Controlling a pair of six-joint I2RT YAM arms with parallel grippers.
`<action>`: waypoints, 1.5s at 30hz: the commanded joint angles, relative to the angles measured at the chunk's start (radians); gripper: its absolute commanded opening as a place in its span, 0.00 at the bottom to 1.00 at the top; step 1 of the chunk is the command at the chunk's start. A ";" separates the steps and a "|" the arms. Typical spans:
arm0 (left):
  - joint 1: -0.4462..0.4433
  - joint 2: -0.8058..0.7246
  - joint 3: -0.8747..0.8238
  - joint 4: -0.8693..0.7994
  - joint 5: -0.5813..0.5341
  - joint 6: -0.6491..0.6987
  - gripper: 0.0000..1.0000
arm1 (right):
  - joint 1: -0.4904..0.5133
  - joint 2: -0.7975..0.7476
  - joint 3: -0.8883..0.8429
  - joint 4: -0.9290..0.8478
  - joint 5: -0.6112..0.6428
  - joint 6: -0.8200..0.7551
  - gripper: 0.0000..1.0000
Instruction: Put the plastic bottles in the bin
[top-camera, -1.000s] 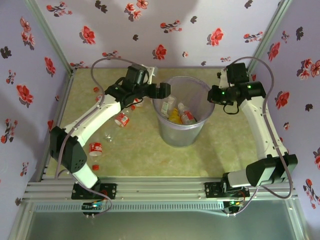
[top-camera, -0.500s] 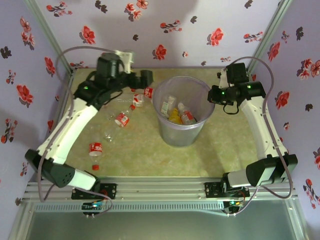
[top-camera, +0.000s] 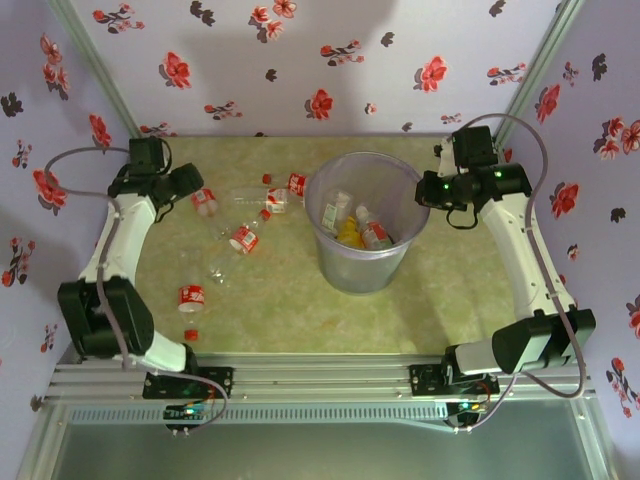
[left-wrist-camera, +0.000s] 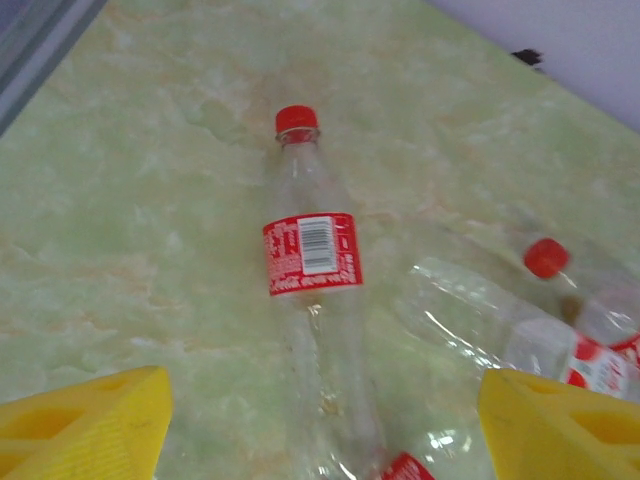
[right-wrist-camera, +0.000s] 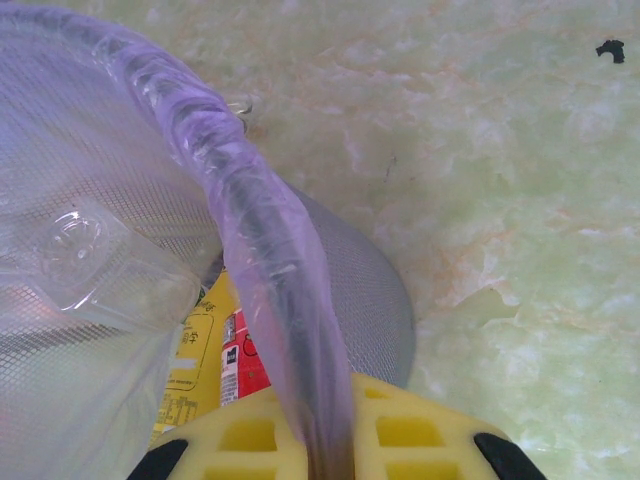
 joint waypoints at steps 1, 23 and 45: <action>0.030 0.097 0.032 0.090 0.027 -0.051 0.79 | 0.025 -0.029 -0.015 0.026 -0.026 0.001 0.00; 0.048 0.552 0.215 0.122 0.082 -0.118 0.70 | 0.055 -0.043 -0.037 0.033 -0.033 0.002 0.00; 0.048 0.545 0.246 0.136 0.126 -0.134 0.42 | 0.040 -0.106 0.109 -0.059 0.060 -0.046 0.74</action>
